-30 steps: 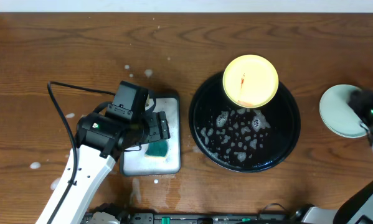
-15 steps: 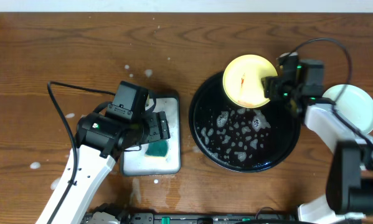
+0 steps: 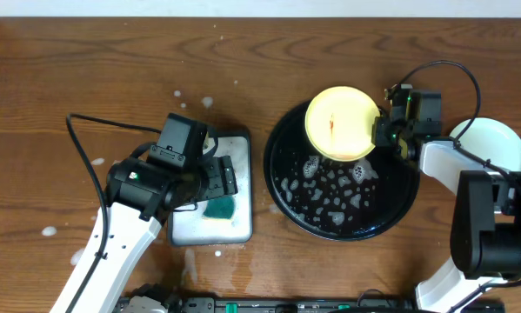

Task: Clean dirty plates on tray and stack at the side
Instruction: 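Grasp the yellow plate rim with right gripper and pull it centered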

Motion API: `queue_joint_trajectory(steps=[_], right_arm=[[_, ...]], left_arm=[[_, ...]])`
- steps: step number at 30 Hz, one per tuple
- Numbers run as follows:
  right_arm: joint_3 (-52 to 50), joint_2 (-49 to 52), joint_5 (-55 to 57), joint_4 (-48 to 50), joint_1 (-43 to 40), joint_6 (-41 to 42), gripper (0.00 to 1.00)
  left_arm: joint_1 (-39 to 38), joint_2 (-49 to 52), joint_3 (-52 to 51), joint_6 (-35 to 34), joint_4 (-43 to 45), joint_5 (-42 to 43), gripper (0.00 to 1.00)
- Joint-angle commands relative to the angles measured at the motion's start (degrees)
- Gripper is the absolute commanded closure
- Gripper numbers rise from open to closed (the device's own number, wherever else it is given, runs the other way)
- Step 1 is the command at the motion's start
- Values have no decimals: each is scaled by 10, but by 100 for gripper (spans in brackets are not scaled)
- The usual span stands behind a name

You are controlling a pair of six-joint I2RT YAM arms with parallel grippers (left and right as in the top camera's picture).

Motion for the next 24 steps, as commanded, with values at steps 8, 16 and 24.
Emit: queue_joint_trajectory(steps=[8,16,24], right_arm=[[2,-177,-9,-234,25,84,99],[-23,-191,31,-398,57,167,99],[-65,-177,50,-323,75,169,69]], left_arm=[[2,0,0,6,-2,-1,16],[2,0,0,-4,0,-2,16],[2,0,0,-4,-19,-1,16]])
